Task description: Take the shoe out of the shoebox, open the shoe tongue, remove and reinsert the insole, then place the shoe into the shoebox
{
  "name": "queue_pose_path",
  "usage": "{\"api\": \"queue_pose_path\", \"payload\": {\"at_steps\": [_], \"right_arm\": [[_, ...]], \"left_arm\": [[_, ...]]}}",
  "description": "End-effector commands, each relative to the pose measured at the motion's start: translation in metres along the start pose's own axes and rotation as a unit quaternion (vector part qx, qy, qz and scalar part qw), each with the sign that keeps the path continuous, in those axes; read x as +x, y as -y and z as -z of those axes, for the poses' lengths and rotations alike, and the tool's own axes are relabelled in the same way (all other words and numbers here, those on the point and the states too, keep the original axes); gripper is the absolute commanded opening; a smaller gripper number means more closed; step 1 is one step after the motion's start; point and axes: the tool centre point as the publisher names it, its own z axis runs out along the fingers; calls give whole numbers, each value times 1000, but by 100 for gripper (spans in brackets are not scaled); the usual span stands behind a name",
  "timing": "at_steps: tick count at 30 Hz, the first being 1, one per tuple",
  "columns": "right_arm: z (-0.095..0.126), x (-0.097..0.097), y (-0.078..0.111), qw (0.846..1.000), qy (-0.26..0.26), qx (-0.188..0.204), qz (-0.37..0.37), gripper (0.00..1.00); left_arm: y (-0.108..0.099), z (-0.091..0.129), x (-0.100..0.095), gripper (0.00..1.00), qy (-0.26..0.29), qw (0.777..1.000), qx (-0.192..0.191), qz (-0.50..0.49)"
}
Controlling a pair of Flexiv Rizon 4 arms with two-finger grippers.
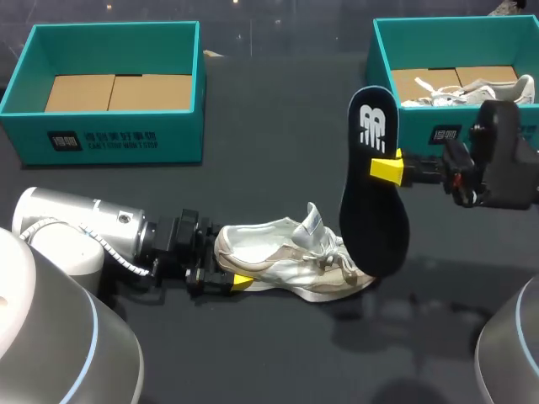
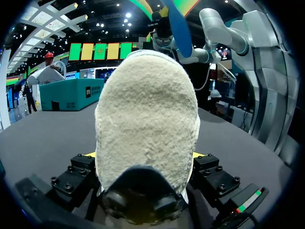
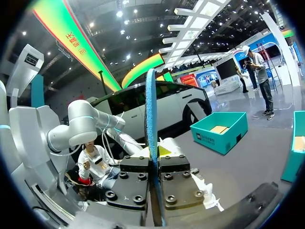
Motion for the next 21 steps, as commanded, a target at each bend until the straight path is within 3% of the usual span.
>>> {"api": "queue_pose_path", "payload": {"at_steps": [1, 13, 17, 19, 21], "right_arm": [[7, 8, 3, 1000, 0, -1, -2, 0], [7, 8, 3, 1000, 0, -1, -2, 0], [7, 8, 3, 1000, 0, -1, -2, 0], [7, 8, 3, 1000, 0, -1, -2, 0], [7, 8, 3, 1000, 0, -1, -2, 0]], "left_arm": [[0, 0, 0, 0, 1, 1000, 0, 0], [1, 1, 1, 0, 0, 1000, 0, -1], [1, 3, 2, 38, -2, 1000, -3, -1], [2, 4, 3, 49, -1, 1000, -4, 0], [3, 6, 4, 77, -2, 1000, -4, 1]]}}
